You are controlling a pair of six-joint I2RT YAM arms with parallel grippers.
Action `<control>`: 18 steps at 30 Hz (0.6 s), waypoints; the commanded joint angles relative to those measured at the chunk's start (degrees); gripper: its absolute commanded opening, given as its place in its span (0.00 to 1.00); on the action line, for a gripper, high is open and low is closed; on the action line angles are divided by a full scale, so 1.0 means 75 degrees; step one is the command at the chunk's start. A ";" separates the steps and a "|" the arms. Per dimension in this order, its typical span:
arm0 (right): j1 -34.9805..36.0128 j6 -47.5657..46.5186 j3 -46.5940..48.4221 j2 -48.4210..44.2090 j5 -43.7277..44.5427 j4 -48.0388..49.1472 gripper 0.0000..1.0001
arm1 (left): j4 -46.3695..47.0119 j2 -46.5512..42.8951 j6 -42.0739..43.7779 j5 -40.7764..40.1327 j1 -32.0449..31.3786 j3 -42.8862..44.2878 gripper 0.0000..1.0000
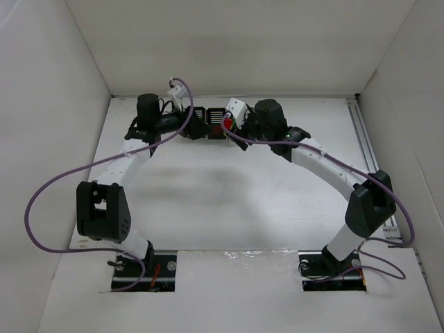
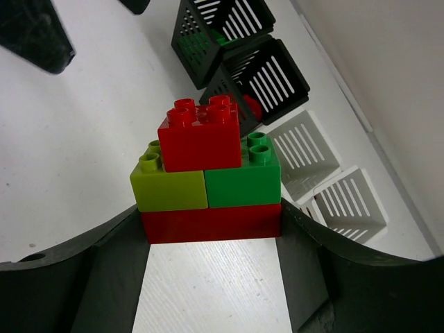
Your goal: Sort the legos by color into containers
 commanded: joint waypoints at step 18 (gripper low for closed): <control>0.0167 -0.0534 -0.0074 -0.0281 -0.0580 0.0573 0.01 | 0.0455 0.0342 -0.0240 0.0954 -0.0284 0.0705 0.71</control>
